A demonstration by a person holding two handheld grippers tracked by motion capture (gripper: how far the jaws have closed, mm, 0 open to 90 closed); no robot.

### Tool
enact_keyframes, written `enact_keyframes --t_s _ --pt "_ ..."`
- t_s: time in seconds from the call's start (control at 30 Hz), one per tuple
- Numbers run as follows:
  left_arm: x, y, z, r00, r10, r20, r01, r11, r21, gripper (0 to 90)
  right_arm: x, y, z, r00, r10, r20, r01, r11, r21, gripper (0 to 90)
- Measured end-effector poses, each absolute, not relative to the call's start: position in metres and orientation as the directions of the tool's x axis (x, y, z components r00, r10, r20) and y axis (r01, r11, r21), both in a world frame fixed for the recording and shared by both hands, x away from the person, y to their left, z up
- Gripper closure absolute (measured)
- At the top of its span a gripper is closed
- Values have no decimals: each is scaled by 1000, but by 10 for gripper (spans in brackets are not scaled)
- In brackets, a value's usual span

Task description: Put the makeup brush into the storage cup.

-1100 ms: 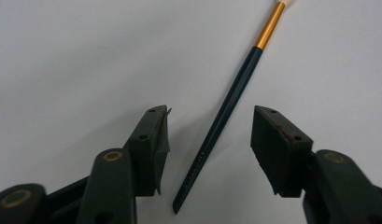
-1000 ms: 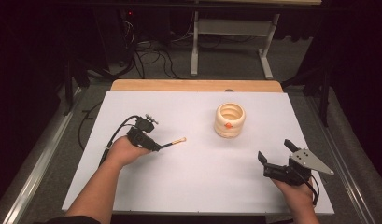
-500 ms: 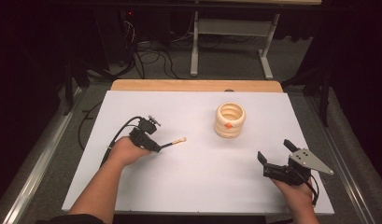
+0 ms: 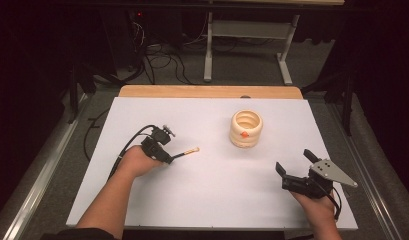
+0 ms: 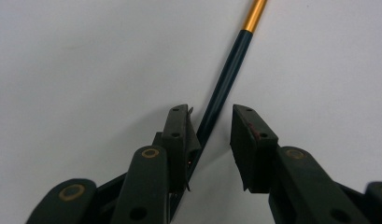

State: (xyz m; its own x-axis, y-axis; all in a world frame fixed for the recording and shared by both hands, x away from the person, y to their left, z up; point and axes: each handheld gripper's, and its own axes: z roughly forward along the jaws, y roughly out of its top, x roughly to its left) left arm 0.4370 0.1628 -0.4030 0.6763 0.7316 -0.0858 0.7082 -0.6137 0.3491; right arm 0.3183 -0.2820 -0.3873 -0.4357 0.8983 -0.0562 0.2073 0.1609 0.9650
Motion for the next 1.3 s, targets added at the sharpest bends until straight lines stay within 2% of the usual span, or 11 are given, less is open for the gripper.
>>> enact_keyframes --t_s 0.8,1.3 --pt "439 160 -403 688 724 -42 695 -642 325 774 318 -280 -387 -436 898 -58 210 164 964 8" --pt "443 164 -404 666 741 -87 721 -609 329 838 318 -281 -388 -436 898 -53 211 160 964 9"
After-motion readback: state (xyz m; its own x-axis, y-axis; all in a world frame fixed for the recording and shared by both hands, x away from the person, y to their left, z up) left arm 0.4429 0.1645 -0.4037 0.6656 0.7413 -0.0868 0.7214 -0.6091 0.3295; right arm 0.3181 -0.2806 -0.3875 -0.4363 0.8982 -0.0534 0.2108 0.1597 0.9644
